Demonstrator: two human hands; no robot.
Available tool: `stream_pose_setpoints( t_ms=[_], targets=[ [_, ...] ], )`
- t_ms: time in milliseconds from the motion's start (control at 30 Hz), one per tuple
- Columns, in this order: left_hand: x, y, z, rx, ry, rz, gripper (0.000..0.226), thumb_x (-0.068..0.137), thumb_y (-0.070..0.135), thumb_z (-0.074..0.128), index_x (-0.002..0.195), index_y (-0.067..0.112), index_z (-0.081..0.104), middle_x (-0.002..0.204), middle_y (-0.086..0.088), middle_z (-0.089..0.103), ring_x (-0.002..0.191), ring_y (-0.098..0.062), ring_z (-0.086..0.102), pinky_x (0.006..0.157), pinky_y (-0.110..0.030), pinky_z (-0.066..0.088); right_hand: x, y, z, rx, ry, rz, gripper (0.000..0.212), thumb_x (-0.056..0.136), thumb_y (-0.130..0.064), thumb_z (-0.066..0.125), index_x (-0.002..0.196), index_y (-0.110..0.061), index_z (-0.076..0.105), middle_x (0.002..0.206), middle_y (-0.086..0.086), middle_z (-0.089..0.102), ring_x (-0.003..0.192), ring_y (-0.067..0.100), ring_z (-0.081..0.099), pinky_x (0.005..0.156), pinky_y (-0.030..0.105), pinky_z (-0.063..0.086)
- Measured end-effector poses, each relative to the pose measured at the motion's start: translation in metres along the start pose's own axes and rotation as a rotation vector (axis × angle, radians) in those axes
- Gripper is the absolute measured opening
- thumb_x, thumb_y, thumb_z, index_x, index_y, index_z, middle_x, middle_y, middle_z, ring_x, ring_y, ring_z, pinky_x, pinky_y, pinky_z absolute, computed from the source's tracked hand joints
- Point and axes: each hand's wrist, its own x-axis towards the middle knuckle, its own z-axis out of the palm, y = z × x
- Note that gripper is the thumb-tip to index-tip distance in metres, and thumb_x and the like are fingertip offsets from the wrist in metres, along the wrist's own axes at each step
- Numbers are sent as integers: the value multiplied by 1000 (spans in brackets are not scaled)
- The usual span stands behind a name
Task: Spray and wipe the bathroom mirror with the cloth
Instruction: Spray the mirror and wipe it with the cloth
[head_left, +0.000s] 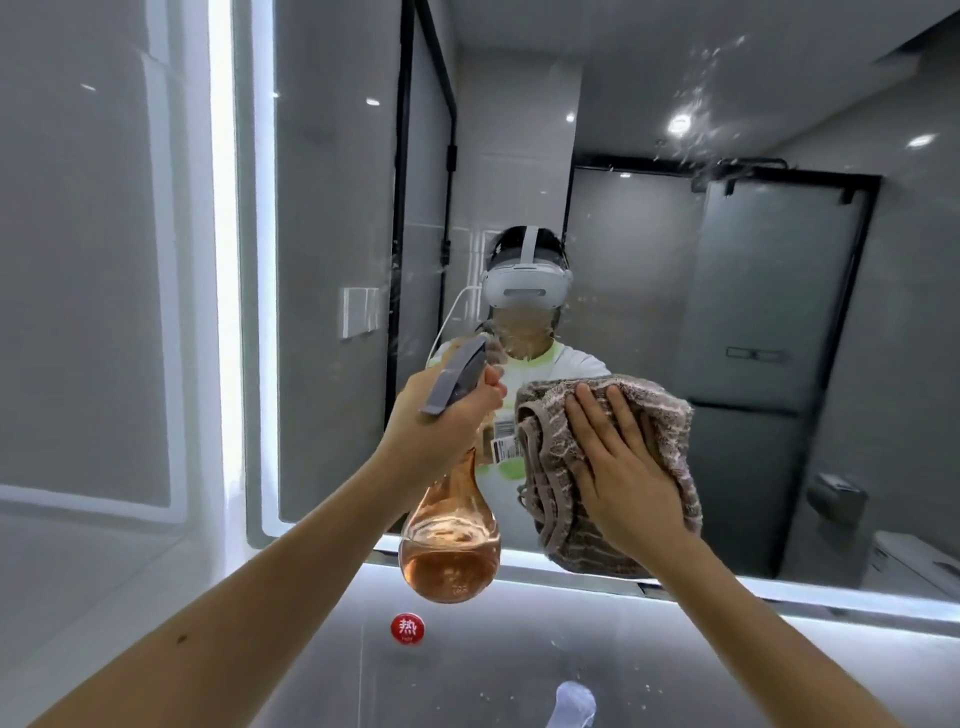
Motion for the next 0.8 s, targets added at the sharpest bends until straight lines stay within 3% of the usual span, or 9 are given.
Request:
stream_pose_setpoints(
  t_ms=[100,200,267,367,467,533,600,700,800],
  targets=[
    [1,2,-11,1,-9,21,10,84,10,56,84,0,58,75,-21,55,49,-10,39,40,-16,30,40,2,-17,0,17,-36,55,94,-39,19,144,-21,7,151,-7,7,140,10,-14,109,21,-21],
    [7,10,-26,-51,60,19,10,84,7,56,74,9,56,67,-12,51,53,-12,43,46,-20,33,80,-9,-33,-2,114,-89,54,93,-35,24,143,-15,16,149,-6,12,139,15,1,109,20,-20],
    [11,13,-37,-110,133,26,11,83,8,57,73,13,57,72,-11,55,63,-18,50,52,-22,37,85,-18,-28,14,102,-90,55,94,-34,24,144,-16,13,150,-6,10,139,14,-2,112,23,-14],
    [9,9,-45,-67,167,25,6,82,10,58,76,7,58,76,-19,54,62,-17,51,50,-21,36,55,-38,4,18,70,-165,55,92,-31,28,145,-19,20,152,-9,13,141,17,8,113,34,16],
    [-3,-2,-47,25,157,26,11,85,7,55,82,-3,57,85,-34,58,70,-26,51,54,-24,38,2,-51,28,32,-37,-301,56,86,-24,36,141,-17,31,155,-7,13,136,18,21,115,29,4],
    [-8,-4,-50,28,148,9,9,86,9,55,78,7,59,89,-32,61,70,-25,53,52,-20,41,11,-38,21,-62,-12,-390,54,85,-21,35,139,-14,35,149,-2,32,135,20,24,114,34,9],
    [-5,-4,-51,29,155,0,15,86,10,54,73,16,57,83,-24,61,69,-21,53,50,-16,42,52,-26,-4,-91,67,-324,55,87,-22,31,141,-13,31,146,2,37,138,21,20,115,39,13],
    [2,2,-50,-6,174,18,14,86,9,55,73,14,57,82,-20,59,72,-26,52,51,-18,39,109,-21,-32,-43,124,-129,54,91,-34,17,143,-19,8,152,-6,9,140,14,-3,116,34,-5],
    [6,-2,-48,-12,204,50,9,85,8,55,77,5,57,85,-22,59,72,-27,49,53,-22,38,80,-46,-4,-26,104,-124,56,88,-21,31,143,-12,22,152,0,22,140,19,5,114,37,-4]
  ],
)
